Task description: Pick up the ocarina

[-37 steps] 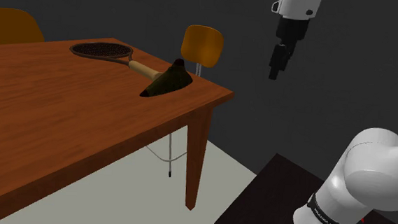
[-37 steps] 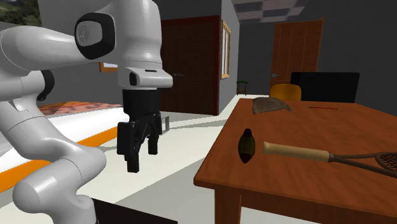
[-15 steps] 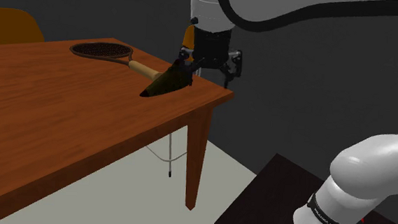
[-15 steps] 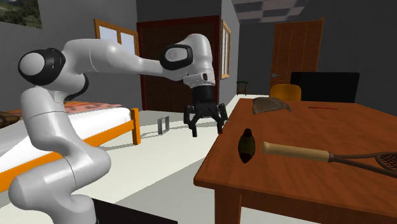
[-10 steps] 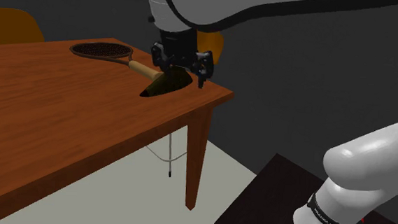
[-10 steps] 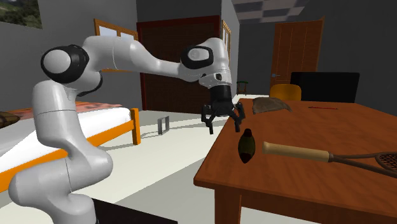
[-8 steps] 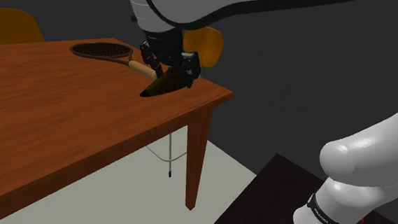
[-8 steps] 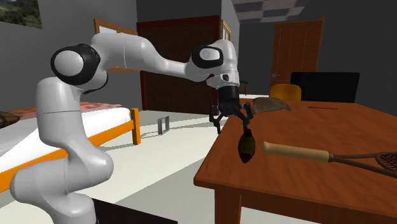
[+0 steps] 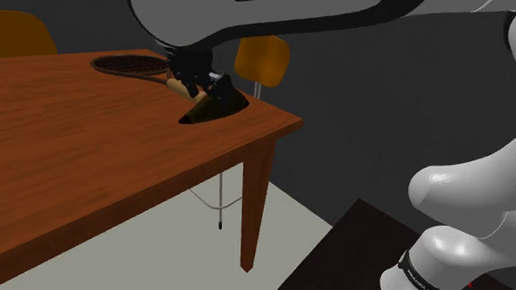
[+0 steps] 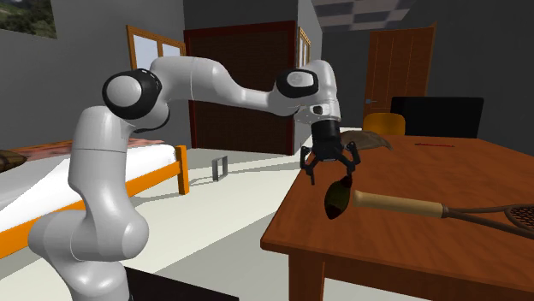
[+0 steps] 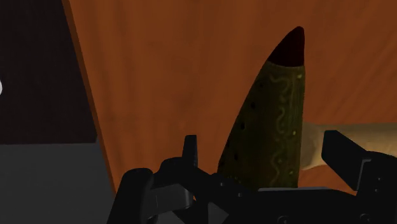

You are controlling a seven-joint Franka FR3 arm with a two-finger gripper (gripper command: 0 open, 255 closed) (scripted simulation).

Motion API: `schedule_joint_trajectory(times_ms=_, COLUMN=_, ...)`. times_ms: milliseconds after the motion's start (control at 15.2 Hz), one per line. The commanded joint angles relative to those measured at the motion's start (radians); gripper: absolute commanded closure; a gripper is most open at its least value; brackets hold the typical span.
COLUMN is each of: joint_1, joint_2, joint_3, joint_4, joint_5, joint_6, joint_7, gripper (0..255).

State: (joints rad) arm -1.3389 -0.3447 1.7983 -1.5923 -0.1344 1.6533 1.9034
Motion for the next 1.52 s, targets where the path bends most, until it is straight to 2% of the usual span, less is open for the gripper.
schedule_joint_trajectory(times_ms=0, joint_1=0.000, joint_2=-0.003, joint_3=0.003, joint_4=-0.025, joint_5=0.003, joint_6=0.025, joint_7=0.008, gripper=0)
schedule_joint_trajectory(times_ms=198, joint_1=0.005, joint_2=-0.002, joint_3=0.003, joint_4=-0.047, joint_5=0.002, joint_6=0.045, joint_7=0.015, gripper=0)
schedule_joint_trajectory(times_ms=264, joint_1=0.001, joint_2=-0.005, joint_3=0.005, joint_4=-0.044, joint_5=0.005, joint_6=0.043, joint_7=0.014, gripper=255)
schedule_joint_trajectory(times_ms=858, joint_1=0.005, joint_2=-0.002, joint_3=0.003, joint_4=-0.047, joint_5=0.002, joint_6=0.045, joint_7=0.015, gripper=255)
schedule_joint_trajectory(times_ms=1452, joint_1=-0.041, joint_2=-0.016, joint_3=0.012, joint_4=0.090, joint_5=0.015, joint_6=-0.069, joint_7=-0.033, gripper=255)
